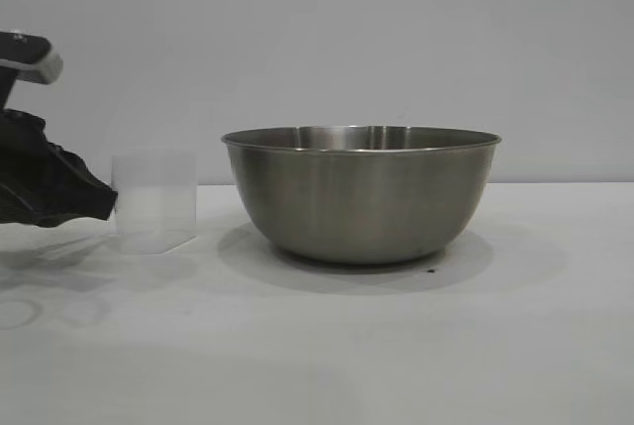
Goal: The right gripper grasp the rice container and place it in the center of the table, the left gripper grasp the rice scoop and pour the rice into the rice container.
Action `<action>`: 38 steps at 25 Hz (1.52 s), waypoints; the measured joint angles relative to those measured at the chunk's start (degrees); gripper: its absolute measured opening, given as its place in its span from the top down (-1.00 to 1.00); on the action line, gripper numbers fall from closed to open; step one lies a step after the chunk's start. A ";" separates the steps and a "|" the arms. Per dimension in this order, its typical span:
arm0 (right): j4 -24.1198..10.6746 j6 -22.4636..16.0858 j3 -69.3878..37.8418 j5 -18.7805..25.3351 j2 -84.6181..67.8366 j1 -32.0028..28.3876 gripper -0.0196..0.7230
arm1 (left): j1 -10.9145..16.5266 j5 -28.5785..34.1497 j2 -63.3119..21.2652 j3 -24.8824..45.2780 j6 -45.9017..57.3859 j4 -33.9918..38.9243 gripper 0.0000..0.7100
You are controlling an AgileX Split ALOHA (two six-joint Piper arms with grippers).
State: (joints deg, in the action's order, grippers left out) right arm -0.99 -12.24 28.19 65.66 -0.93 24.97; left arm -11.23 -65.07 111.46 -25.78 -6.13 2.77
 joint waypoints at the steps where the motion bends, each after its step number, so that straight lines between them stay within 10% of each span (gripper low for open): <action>1: -0.10 0.00 0.00 0.00 0.00 0.00 0.26 | 0.82 0.00 -1.17 0.94 0.68 -0.25 0.53; 9: -0.22 -0.10 -0.10 0.00 0.00 0.00 0.26 | 13.84 0.00 -11.75 2.65 5.92 10.92 0.53; 14: -0.22 -0.10 -0.10 0.00 0.00 0.00 0.26 | 15.05 6.29 -23.92 2.77 7.74 16.39 0.53; 26: -0.22 -0.12 -0.10 0.00 0.00 0.00 0.26 | 15.05 52.55 -73.80 3.90 48.32 49.83 0.53; 32: -0.34 -0.12 -0.10 0.04 0.00 0.00 0.26 | 15.19 43.29 -87.49 4.10 91.20 94.70 0.53; 38: -0.46 -0.12 -0.10 0.04 0.00 0.00 0.26 | 15.22 36.02 -93.98 4.19 98.75 99.77 0.53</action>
State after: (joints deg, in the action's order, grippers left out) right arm -1.45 -12.36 28.09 65.70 -0.93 24.97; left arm 3.99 -29.04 17.48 -21.59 92.62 102.54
